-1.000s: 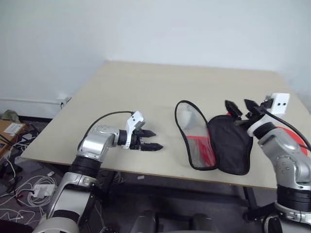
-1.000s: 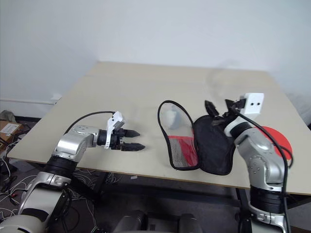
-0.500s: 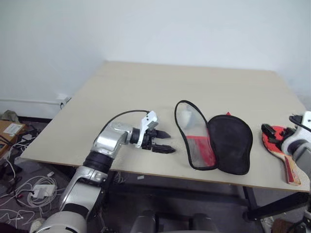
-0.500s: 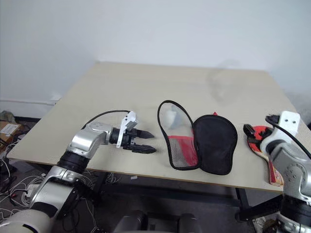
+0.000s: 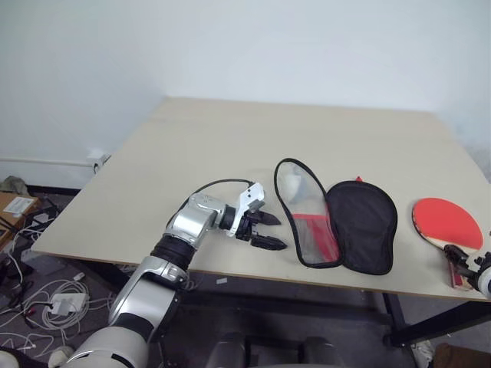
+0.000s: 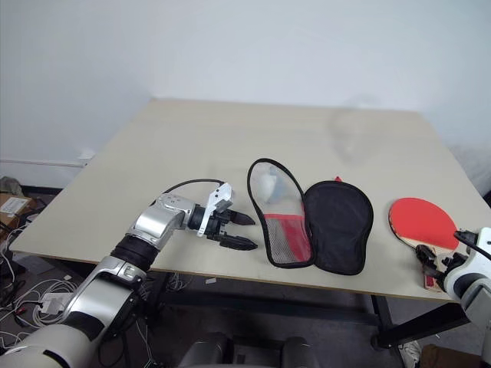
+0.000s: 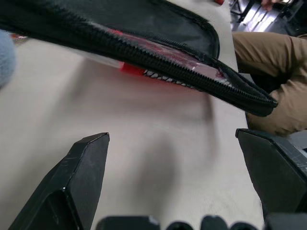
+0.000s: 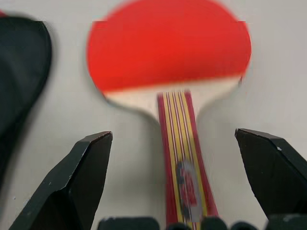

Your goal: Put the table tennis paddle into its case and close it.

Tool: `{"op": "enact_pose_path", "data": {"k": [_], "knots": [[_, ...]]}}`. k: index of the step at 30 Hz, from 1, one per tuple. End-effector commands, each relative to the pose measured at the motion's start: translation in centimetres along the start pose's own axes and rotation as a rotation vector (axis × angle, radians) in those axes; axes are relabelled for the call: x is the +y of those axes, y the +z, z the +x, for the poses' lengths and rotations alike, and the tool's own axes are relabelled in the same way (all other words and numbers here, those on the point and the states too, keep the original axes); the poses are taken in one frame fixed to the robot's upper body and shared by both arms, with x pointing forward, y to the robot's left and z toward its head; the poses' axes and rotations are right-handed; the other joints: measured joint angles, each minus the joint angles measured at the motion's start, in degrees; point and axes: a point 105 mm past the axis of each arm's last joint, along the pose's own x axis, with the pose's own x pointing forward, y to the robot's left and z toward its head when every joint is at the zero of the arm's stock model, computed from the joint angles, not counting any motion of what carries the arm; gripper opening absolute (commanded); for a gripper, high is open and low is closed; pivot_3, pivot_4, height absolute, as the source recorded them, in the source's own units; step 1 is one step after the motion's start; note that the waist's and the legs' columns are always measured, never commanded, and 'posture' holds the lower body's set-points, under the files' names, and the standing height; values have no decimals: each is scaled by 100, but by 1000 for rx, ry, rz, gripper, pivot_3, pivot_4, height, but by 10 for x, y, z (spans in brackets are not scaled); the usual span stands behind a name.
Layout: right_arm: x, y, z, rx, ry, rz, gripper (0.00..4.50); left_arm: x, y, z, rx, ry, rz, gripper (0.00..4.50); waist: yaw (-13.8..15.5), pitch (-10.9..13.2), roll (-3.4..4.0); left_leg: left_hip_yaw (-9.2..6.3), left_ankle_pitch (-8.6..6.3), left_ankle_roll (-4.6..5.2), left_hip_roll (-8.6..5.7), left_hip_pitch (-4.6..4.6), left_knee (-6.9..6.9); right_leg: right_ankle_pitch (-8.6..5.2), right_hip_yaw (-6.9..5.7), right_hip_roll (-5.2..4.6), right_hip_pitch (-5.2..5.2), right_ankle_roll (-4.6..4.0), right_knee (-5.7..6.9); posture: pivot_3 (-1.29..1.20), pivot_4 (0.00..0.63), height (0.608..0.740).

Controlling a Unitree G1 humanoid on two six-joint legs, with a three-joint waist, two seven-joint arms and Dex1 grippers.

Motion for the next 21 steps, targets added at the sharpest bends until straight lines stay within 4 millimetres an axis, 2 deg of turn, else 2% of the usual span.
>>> {"op": "enact_pose_path", "data": {"k": [1, 6, 11, 14, 21], "knots": [[-4, 5, 4, 7, -29, 18, 4455, 2, 17, -2, -5, 2, 71, 4500, -1, 0, 0, 0, 0, 0, 0, 0, 0, 0, 0, 0, 0, 0, 0, 0, 0, 740], [-7, -1, 16, 85, -73, 27, 4455, 4, 20, -2, -12, 8, 79, 4500, 2, -1, 2, 1, 0, 0, 0, -1, -2, 0, 0, 0, -1, 0, -1, 0, 0, 740], [1, -2, 26, 119, -62, 1, 4455, 4, 21, -1, -19, 13, 81, 4500, -4, -1, -1, 0, 0, 0, 0, 0, -2, 0, 0, 0, -1, 0, 0, 0, 0, 740], [-3, 1, 30, 111, -97, -29, 3927, 5, 22, -2, -25, 20, 82, 4500, -4, -1, -14, 2, 0, 0, 0, 1, 3, 2, 0, 0, 3, -1, -1, 0, 0, 740], [7, 13, 34, 85, -72, -106, 1492, 8, 24, -3, -36, 42, 85, 4500, -6, -1, -15, 0, 0, 0, 0, 2, 4, 3, 0, 1, 3, 0, 0, 0, 0, 740]]}}
